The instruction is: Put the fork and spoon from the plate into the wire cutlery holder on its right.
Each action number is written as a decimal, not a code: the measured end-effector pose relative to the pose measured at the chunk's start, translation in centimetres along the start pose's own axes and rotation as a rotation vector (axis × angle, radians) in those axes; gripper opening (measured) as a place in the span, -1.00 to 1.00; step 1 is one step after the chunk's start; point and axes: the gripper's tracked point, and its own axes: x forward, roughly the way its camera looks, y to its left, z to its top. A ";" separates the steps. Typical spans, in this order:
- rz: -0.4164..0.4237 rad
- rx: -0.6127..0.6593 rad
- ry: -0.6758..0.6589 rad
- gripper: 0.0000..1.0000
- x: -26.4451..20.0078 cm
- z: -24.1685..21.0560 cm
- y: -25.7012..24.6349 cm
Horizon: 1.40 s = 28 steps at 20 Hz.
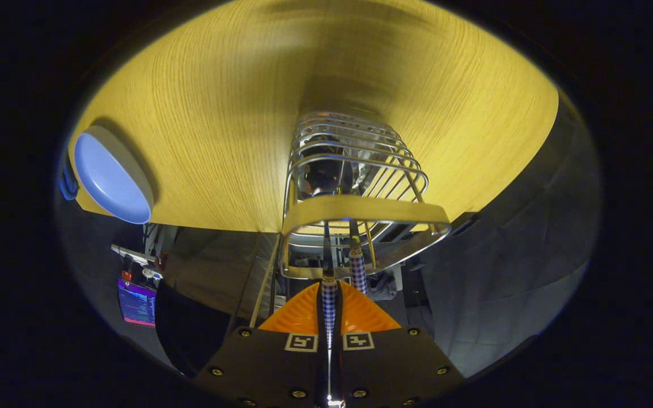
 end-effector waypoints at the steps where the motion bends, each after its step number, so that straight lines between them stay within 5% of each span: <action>1: -0.011 -0.004 0.014 -0.93 0.0 -0.2 0.0; 7: -0.031 -0.030 -0.011 -0.79 -0.2 -0.1 -0.7; 8: -0.009 -0.026 -0.038 -0.67 -0.3 -0.1 -0.3; 10: -0.023 -0.042 -0.076 0.15 -1.0 -0.2 -0.5; 15: -0.079 -0.090 -0.196 0.48 -2.4 -1.8 -1.4; 17: -0.103 -0.105 -0.291 0.97 -2.1 -2.1 -1.6; 28: 0.001 -0.086 -0.673 0.97 -2.8 -5.7 0.0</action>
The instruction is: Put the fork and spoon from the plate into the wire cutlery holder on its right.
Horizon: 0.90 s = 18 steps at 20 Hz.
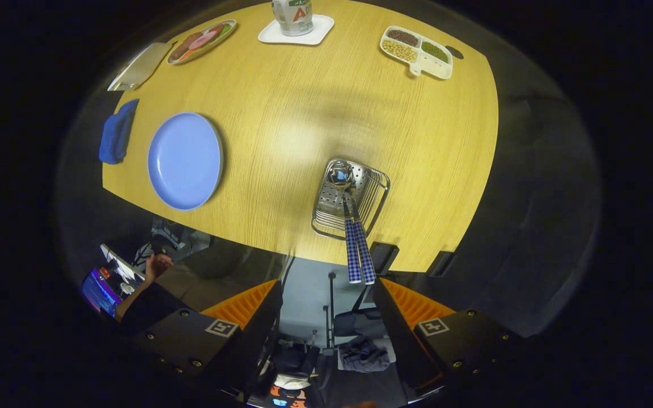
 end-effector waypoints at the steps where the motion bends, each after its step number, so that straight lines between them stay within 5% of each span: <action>1: 0.009 0.007 -0.027 0.97 -0.2 -0.2 0.2; 9: 0.062 0.013 -0.220 0.97 -1.4 -1.0 3.0; 18: 0.017 0.095 -0.513 0.97 -1.5 0.5 4.2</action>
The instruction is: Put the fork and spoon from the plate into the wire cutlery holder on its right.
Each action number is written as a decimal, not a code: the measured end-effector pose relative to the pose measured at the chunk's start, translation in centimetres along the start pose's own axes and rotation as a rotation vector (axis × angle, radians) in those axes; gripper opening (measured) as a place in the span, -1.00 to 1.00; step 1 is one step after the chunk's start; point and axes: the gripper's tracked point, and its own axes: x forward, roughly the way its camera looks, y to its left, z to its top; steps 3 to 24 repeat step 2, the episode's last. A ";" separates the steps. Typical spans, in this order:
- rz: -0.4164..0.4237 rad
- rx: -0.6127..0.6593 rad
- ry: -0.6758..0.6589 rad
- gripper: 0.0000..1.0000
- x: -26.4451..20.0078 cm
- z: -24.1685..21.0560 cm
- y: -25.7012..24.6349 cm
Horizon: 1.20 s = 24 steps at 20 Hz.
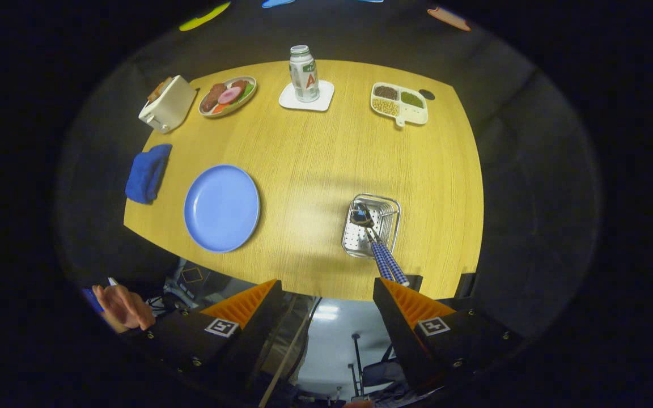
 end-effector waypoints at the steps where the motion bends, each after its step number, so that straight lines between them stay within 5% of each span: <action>1: -0.035 -0.001 -0.065 0.97 -0.1 0.6 0.1; 2: -0.062 -0.007 -0.140 0.98 -0.2 1.3 0.6; 24: -0.062 -0.007 -0.140 0.98 -0.2 1.3 0.6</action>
